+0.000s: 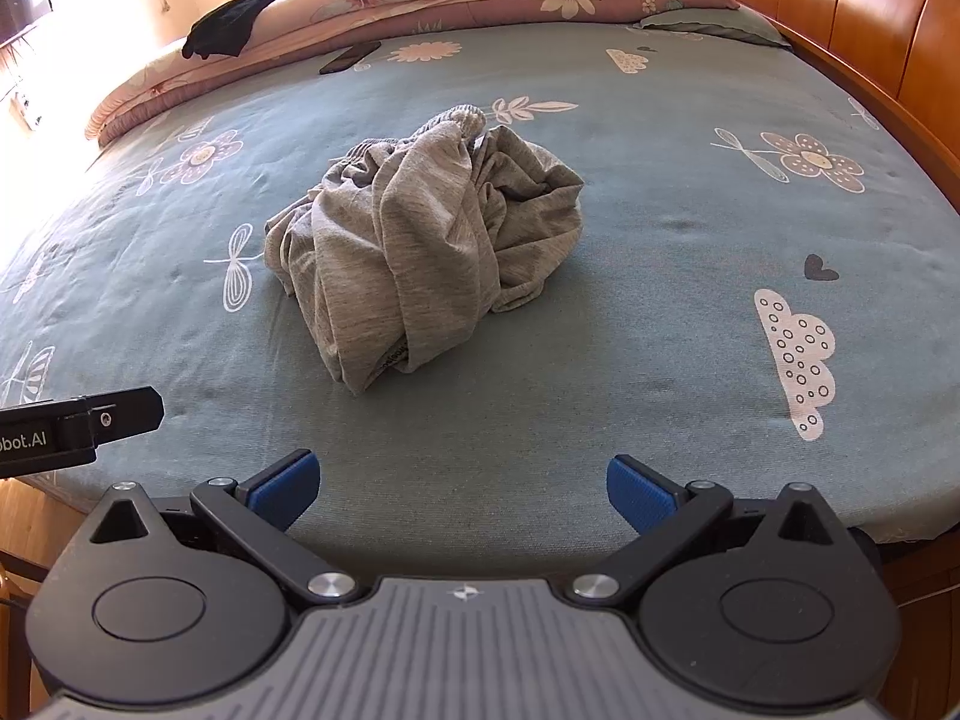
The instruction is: Fold clothes
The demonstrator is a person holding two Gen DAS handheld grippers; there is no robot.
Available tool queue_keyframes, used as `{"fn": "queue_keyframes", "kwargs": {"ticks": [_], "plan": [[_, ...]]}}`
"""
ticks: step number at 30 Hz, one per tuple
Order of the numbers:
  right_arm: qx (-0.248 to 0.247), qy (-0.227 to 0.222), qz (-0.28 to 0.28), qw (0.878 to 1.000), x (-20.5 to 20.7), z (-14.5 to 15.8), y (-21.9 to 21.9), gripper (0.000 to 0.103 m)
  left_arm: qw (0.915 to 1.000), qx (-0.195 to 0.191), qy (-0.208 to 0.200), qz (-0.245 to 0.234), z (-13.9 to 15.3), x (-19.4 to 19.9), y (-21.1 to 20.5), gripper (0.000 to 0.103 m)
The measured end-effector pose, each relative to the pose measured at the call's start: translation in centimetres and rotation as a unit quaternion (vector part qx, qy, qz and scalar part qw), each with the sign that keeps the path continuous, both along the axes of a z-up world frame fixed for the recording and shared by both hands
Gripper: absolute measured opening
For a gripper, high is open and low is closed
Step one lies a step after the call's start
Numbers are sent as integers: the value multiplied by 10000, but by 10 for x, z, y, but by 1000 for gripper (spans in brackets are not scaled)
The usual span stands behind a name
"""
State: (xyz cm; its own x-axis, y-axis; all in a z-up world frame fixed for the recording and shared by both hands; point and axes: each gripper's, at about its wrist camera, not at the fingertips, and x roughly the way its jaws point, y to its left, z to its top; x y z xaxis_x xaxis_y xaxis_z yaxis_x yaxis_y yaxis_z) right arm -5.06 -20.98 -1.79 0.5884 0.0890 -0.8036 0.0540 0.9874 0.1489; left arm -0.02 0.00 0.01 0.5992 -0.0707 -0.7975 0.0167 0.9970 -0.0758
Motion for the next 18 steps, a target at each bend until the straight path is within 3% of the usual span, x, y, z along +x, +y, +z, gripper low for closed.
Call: {"fn": "queue_keyframes", "kwargs": {"ticks": [18], "plan": [[26,0,2,10000,0,0,1,103,10000,-26,-3,22,-1,1,2,103]]}}
